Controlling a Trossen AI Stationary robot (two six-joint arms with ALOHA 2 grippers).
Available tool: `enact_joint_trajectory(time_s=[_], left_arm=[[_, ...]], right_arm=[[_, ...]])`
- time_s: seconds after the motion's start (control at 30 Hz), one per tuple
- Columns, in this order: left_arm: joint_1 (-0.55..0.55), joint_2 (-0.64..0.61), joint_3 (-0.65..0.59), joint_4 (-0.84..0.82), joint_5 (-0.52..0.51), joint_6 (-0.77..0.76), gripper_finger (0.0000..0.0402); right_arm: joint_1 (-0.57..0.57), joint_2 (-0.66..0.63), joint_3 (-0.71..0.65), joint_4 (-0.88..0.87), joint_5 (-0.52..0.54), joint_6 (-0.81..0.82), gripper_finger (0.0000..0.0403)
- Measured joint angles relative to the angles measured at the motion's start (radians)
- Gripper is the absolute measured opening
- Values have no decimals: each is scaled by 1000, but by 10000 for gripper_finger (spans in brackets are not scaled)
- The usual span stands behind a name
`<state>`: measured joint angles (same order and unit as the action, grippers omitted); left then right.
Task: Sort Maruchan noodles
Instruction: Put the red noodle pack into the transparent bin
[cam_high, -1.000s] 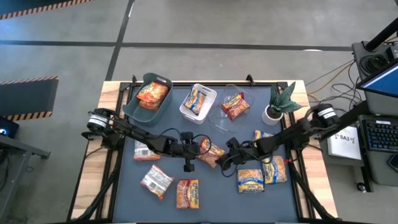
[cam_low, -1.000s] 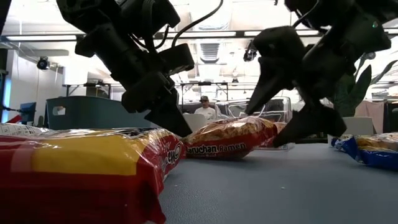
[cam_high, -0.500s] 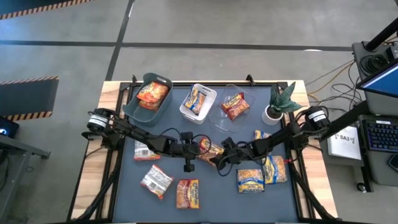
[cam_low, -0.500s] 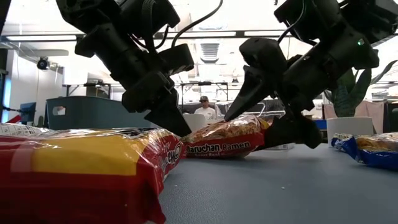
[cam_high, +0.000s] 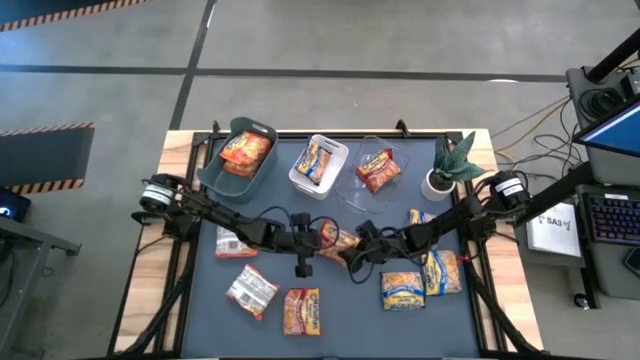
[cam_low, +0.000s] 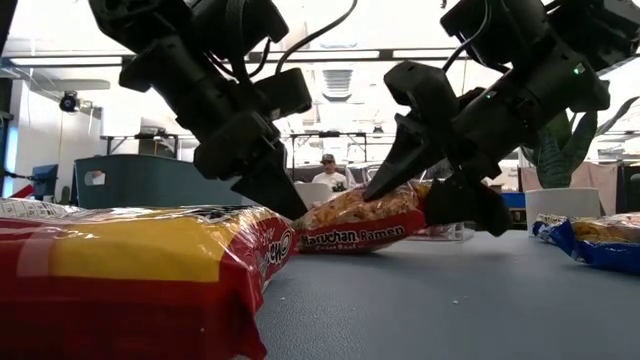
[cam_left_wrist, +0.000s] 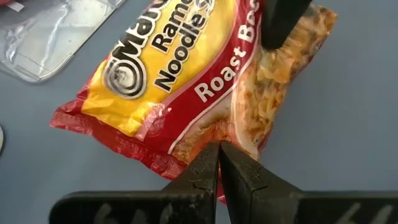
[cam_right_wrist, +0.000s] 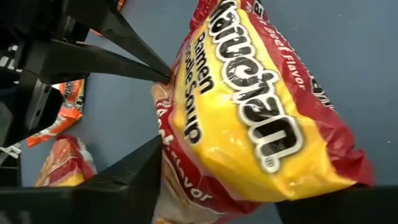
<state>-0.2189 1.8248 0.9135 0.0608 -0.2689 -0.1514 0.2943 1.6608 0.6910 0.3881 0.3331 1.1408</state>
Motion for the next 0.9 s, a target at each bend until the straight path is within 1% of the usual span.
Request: enact_joint_trajectory(time_s=[0.13,0.23,0.4,0.53,0.63,0.8,0.9], left_arm=[[-1,0,0,2,4,0,0],[-1,-3,0,3,6,0,0],[-1,-31,-2,-14,14,13,0],[0,-96,-2,-64,-2,61,0],[1,-164,-2,-117,-30,129,0],[1,-322,-1,-163,-126,291,0],[5,-423,-1,-170,-134,384,0]], right_arm=[[0,-1,1,6,-4,0,172],[0,-1,1,8,-7,-9,152],[0,-3,1,15,-17,-30,155],[-1,-10,2,15,-27,-31,160],[-1,-33,2,14,-43,-35,155],[-1,-119,2,9,-50,-46,153],[-1,-185,2,9,-52,-77,153]])
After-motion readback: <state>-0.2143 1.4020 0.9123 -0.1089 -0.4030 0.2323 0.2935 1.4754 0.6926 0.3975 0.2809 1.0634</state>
